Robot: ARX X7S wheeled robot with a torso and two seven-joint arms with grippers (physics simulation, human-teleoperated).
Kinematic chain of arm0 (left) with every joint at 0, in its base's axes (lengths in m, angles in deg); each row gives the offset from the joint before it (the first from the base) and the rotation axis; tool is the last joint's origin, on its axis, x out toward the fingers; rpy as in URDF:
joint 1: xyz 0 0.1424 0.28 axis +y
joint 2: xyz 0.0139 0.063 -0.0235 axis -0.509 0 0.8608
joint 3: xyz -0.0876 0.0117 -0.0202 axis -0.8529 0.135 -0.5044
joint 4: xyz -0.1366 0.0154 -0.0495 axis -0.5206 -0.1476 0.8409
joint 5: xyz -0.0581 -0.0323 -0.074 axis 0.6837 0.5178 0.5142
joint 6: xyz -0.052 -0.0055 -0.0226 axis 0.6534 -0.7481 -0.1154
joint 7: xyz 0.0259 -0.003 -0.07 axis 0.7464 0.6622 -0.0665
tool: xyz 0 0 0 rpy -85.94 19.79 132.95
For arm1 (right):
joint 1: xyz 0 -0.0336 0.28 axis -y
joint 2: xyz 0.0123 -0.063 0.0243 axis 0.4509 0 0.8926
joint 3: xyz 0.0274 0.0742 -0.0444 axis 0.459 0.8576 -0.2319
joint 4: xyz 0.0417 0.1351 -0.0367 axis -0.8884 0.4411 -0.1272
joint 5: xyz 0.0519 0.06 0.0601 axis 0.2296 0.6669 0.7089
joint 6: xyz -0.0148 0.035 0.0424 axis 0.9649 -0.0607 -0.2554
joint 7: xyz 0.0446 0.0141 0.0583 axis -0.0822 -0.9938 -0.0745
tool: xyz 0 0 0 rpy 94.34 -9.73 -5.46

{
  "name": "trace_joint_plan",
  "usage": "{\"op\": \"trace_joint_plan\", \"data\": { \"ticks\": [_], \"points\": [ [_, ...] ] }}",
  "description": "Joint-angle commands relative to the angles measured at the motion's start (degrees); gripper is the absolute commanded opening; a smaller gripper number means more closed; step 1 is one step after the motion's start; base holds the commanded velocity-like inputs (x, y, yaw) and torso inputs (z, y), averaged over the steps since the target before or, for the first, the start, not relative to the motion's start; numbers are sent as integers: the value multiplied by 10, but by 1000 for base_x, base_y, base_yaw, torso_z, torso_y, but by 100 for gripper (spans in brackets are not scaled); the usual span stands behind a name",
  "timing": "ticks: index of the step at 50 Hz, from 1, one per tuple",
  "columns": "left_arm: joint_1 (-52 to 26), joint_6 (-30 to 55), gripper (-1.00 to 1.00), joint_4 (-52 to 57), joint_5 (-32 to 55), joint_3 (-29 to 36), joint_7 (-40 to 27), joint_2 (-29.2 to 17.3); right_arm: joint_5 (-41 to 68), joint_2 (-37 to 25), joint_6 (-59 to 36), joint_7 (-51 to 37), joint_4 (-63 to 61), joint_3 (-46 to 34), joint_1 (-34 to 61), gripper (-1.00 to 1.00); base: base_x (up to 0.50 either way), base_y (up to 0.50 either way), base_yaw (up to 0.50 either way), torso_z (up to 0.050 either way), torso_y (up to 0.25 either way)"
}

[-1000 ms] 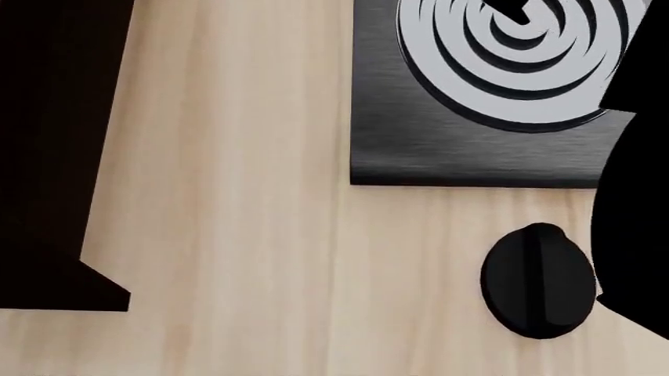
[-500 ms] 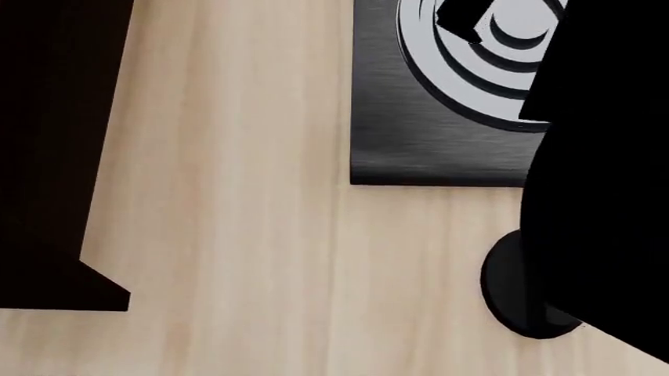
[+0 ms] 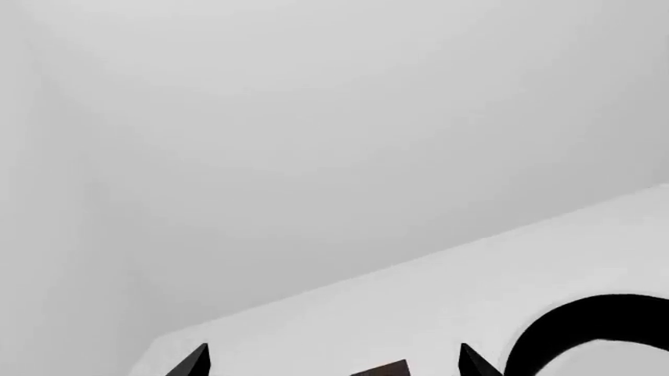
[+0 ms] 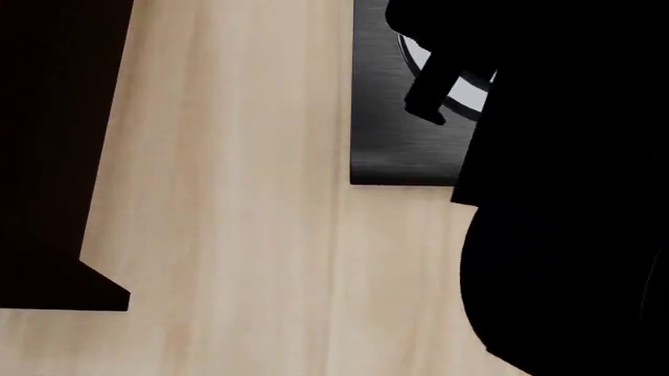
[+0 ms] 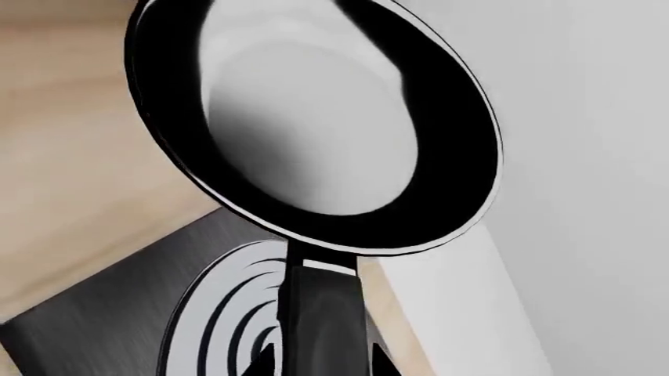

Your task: Put the frying pan under the cabinet shelf.

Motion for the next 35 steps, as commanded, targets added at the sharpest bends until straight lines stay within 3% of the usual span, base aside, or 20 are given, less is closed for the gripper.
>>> {"op": "trace_joint_plan", "data": {
  "ticks": [1, 35],
  "points": [
    [5, -6, 100, 4, 5, 0, 0, -11, -51, 13, 12, -3, -6, -3, 15, -100, 0, 0, 0, 15, 0],
    [14, -17, 100, 16, 30, -3, -14, -38, -53, 41, 32, -8, 18, -30, -34, -100, 0, 0, 0, 0, 2]
  ]
}}
